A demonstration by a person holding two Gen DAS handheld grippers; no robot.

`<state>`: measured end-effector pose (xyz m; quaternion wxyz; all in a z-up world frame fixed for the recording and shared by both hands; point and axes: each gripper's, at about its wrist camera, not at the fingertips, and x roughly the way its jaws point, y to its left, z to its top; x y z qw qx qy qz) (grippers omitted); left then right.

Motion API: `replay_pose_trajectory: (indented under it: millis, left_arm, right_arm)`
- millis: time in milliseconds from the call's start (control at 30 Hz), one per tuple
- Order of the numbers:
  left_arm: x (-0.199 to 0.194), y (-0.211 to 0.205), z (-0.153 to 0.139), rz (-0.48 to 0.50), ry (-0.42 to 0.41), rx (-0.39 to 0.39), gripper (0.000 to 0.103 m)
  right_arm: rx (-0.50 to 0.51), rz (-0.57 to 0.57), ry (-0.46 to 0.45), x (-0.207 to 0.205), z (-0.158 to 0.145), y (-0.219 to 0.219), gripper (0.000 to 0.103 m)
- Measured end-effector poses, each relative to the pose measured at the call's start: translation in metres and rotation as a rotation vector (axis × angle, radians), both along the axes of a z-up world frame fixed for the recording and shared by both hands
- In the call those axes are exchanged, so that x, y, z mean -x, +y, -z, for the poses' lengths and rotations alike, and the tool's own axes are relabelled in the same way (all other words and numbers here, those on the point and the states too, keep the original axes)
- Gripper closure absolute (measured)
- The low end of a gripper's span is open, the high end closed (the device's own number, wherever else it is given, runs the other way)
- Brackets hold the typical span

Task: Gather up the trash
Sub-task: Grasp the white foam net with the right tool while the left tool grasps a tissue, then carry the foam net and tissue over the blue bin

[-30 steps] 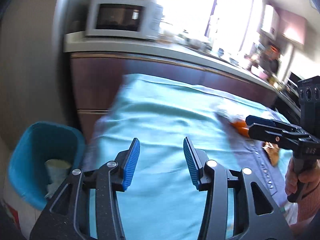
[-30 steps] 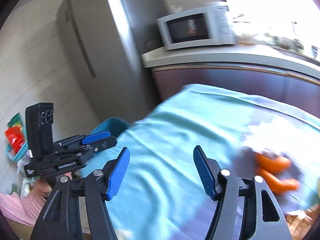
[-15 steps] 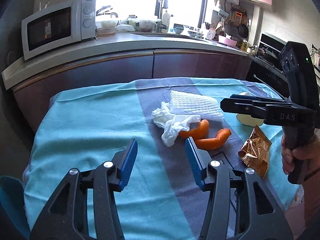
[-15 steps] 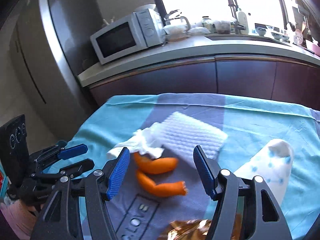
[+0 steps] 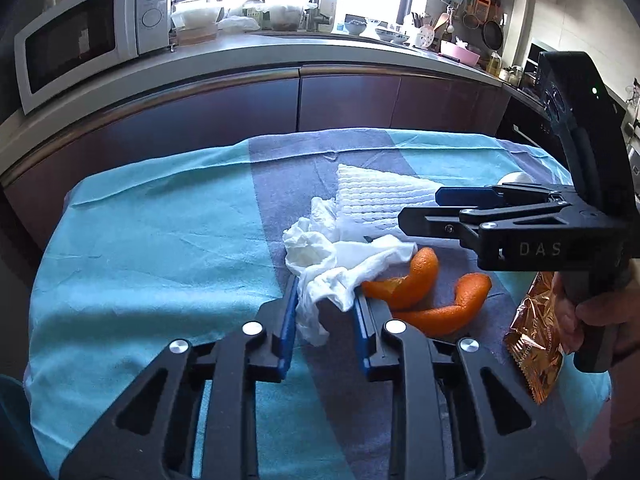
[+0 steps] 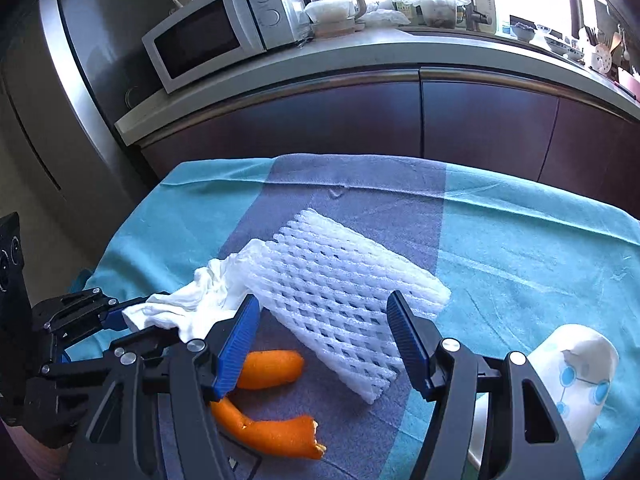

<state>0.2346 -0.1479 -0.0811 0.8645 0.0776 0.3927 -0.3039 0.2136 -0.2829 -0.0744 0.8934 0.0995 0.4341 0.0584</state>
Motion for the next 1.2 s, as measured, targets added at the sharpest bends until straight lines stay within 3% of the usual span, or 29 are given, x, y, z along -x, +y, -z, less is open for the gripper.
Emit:
replay_pose_trajectory:
  millis: [100,333,433,500,567,1200]
  left_arm:
    - [-0.006,0.005,0.003,-0.011,0.026,0.018,0.095]
    - [-0.010,0.024,0.000,-0.063,0.037,0.061,0.098]
    - [-0.008,0.030,-0.004,-0.076,0.026,0.071,0.098]
    - [-0.005,0.034,-0.007,-0.086,0.014,0.074,0.099]
    - [-0.002,0.039,-0.010,-0.089,0.011,0.082,0.099]
    - [0.053,0.115,-0.047,-0.174,-0.087,0.138,0.099]
  right_arm:
    - [0.023,-0.004,0.006,-0.002,0.002,0.003,0.039]
    - [0.114,-0.006,0.011,-0.002,0.005,0.009,0.049]
    - [0.128,-0.001,0.004,0.000,0.004,0.006,0.063]
    - [0.105,0.009,0.002,0.002,0.003,0.000,0.081]
    - [0.054,0.012,-0.001,0.003,0.003,-0.007,0.092]
    - [-0.015,-0.031,-0.192,0.046,-0.047,0.014,0.093]
